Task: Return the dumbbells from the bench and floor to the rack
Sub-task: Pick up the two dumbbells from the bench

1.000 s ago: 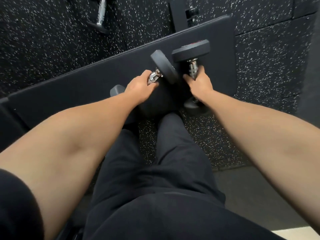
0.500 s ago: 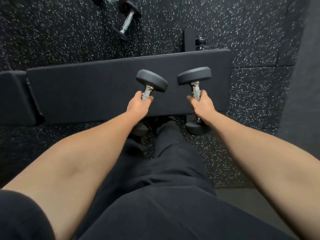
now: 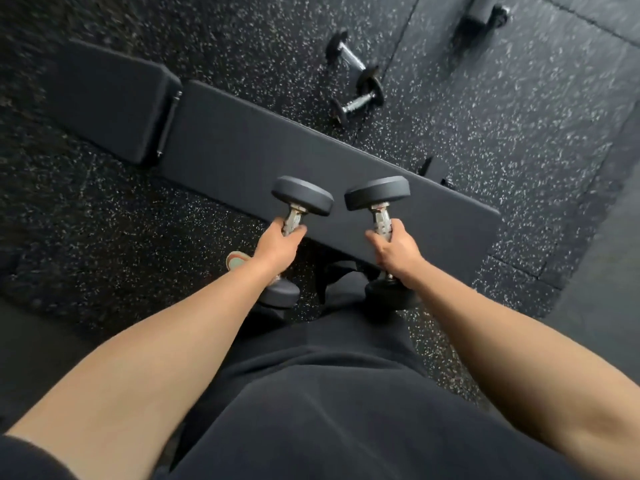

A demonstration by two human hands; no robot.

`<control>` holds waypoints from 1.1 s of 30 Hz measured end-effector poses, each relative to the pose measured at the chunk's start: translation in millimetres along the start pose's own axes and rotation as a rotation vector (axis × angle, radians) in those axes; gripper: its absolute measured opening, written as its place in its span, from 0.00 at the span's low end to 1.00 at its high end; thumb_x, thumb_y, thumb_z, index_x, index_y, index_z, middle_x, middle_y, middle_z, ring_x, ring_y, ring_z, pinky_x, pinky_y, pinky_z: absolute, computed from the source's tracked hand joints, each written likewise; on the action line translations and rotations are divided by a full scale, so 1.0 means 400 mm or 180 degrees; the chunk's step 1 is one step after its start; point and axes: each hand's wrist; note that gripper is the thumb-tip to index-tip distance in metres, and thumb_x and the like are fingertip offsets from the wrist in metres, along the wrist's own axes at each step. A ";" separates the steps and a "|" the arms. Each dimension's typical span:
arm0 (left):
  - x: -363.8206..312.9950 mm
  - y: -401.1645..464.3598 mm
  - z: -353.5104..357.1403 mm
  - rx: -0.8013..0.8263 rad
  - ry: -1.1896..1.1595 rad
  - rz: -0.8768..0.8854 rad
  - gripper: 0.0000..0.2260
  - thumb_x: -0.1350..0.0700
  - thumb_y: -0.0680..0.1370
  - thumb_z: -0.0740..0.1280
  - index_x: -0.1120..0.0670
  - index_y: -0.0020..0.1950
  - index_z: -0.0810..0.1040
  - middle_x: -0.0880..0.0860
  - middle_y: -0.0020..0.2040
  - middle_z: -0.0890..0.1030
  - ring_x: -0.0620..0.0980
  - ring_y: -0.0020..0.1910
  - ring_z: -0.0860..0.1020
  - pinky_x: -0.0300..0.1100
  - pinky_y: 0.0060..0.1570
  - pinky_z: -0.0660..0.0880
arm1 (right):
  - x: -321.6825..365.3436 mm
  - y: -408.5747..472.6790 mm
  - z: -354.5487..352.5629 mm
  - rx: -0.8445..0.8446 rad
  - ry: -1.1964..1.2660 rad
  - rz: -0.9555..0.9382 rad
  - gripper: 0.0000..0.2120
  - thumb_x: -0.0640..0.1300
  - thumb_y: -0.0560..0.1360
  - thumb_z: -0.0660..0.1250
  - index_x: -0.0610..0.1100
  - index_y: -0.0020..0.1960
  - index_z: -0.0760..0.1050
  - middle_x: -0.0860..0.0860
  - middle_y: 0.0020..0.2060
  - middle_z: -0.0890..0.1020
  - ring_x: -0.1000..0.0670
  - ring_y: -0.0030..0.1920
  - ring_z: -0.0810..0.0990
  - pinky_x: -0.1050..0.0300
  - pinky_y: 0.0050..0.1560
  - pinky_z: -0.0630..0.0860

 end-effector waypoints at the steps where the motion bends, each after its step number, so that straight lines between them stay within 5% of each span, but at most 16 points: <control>1: 0.015 -0.015 -0.026 -0.0042 -0.0107 -0.0029 0.11 0.42 0.77 0.66 0.46 0.54 0.74 0.53 0.42 0.81 0.53 0.38 0.78 0.51 0.48 0.78 | 0.020 -0.010 0.016 0.0050 -0.0035 -0.0051 0.19 0.65 0.71 0.65 0.52 0.52 0.67 0.47 0.39 0.79 0.44 0.38 0.78 0.38 0.46 0.80; 7: 0.136 -0.081 -0.229 -0.0302 -0.1115 -0.0210 0.09 0.47 0.79 0.67 0.49 0.56 0.76 0.52 0.37 0.77 0.48 0.32 0.73 0.44 0.36 0.71 | 0.187 -0.104 0.170 0.0171 -0.0343 -0.0332 0.14 0.57 0.75 0.68 0.49 0.51 0.67 0.45 0.38 0.77 0.47 0.31 0.75 0.48 0.36 0.76; 14: 0.290 -0.109 -0.493 -0.0734 -0.1923 -0.0535 0.09 0.42 0.77 0.65 0.46 0.49 0.74 0.52 0.36 0.78 0.52 0.31 0.75 0.50 0.37 0.76 | 0.422 -0.237 0.438 0.0260 -0.0975 -0.0562 0.13 0.49 0.80 0.66 0.41 0.55 0.69 0.46 0.39 0.77 0.51 0.32 0.74 0.66 0.24 0.70; 20: 0.440 -0.136 -0.758 -0.1021 -0.2118 -0.0683 0.11 0.44 0.80 0.63 0.51 0.53 0.73 0.54 0.38 0.79 0.53 0.34 0.78 0.51 0.40 0.80 | 0.631 -0.312 0.712 0.0499 -0.1067 -0.0697 0.10 0.47 0.80 0.67 0.42 0.53 0.70 0.47 0.35 0.77 0.51 0.29 0.74 0.60 0.30 0.74; 24: 0.526 -0.151 -0.927 -0.1192 -0.2368 -0.0728 0.12 0.45 0.81 0.62 0.53 0.54 0.72 0.53 0.36 0.77 0.51 0.29 0.73 0.45 0.32 0.73 | 0.780 -0.345 0.855 0.0672 -0.1112 -0.0872 0.11 0.48 0.80 0.67 0.42 0.54 0.70 0.47 0.33 0.79 0.50 0.30 0.76 0.59 0.29 0.75; 33: 0.563 -0.091 -1.340 -0.1693 -0.3140 -0.0640 0.09 0.47 0.82 0.64 0.51 0.55 0.72 0.55 0.38 0.77 0.50 0.30 0.74 0.47 0.34 0.75 | 1.187 -0.381 1.148 0.1269 -0.1184 -0.1394 0.11 0.50 0.79 0.67 0.45 0.48 0.68 0.48 0.37 0.79 0.50 0.33 0.76 0.53 0.35 0.76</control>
Point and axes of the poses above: each hand's wrist, its own y-axis towards the middle knuckle, its own z-axis out of the palm, x = y × z
